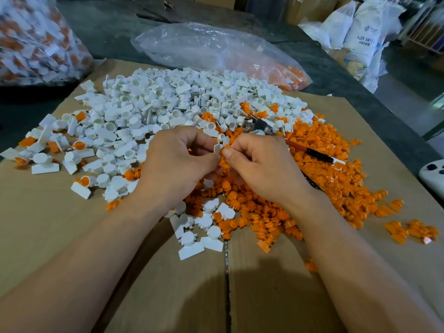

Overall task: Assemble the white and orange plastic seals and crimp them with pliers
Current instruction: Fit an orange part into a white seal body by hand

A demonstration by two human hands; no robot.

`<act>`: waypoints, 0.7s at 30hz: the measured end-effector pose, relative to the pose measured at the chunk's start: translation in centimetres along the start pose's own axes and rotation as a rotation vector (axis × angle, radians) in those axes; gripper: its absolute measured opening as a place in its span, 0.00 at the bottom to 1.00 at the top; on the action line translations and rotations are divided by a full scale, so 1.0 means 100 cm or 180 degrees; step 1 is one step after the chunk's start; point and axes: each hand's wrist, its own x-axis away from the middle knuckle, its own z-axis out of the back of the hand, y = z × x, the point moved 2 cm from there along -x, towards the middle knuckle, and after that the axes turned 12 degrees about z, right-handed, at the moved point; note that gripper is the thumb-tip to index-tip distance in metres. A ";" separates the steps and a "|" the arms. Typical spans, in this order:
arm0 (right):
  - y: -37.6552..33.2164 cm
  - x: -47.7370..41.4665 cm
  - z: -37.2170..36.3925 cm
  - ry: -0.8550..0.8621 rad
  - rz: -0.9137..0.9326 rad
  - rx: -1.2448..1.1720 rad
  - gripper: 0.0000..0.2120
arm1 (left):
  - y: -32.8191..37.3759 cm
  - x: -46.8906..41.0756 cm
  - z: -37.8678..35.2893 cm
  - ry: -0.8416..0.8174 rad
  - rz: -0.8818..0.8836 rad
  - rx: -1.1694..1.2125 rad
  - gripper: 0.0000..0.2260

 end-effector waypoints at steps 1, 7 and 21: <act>0.000 0.000 0.000 -0.0007 -0.0033 -0.0073 0.12 | 0.000 0.000 0.000 0.0024 -0.0015 -0.0044 0.07; -0.001 0.000 -0.001 -0.0070 0.0132 0.0105 0.12 | -0.001 0.002 0.001 0.0114 -0.0081 -0.0138 0.10; -0.001 0.000 -0.003 0.0001 0.0249 0.0120 0.09 | 0.000 0.005 0.002 0.0166 -0.0142 -0.0114 0.09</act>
